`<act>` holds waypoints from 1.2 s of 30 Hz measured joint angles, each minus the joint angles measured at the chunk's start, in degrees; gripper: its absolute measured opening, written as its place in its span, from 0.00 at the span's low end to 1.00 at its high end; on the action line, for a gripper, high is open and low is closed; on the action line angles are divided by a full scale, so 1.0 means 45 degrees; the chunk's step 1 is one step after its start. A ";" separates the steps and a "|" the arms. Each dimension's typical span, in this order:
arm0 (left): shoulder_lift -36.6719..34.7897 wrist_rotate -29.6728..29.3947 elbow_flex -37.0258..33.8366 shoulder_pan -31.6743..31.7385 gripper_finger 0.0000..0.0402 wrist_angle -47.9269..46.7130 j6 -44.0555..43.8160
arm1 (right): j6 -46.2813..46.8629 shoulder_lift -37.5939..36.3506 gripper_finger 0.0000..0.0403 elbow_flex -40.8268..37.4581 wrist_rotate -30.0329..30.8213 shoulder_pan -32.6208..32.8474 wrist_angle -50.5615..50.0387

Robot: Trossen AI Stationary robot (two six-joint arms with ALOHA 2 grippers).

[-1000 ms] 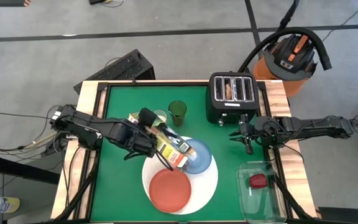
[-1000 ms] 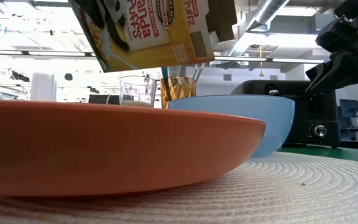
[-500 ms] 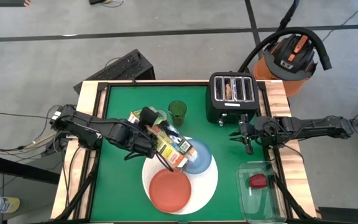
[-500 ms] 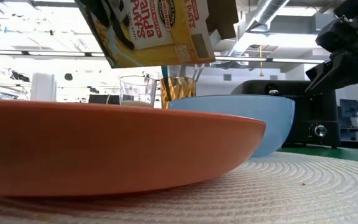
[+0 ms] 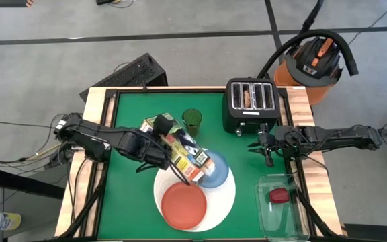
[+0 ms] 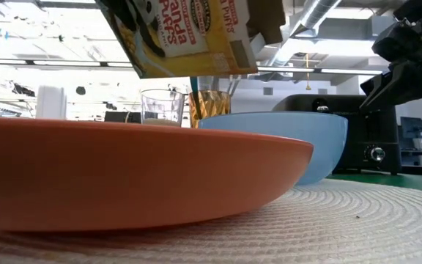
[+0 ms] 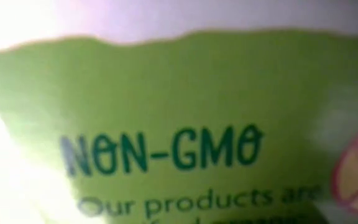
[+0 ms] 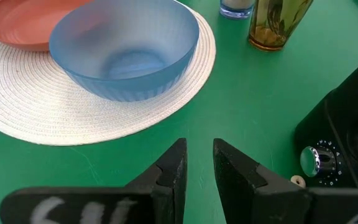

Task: Arrange a breakfast setting
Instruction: Pour the cereal from the cereal box on the blue bowl

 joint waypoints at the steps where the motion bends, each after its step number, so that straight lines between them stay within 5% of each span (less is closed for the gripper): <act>1: 0.0000 -0.0003 0.0000 0.0000 0.60 0.0007 0.0022 | -0.0005 0.0000 0.25 0.0000 0.0000 0.0004 0.0000; 10: 0.0687 -0.1452 0.0000 0.0034 0.60 0.0317 0.1298 | -0.0005 0.0005 0.25 0.0000 0.0000 0.0003 0.0000; 36: 0.1044 -0.0541 0.0685 0.0937 0.60 0.0224 0.1071 | -0.0005 0.0000 0.25 0.0000 0.0000 0.0005 0.0024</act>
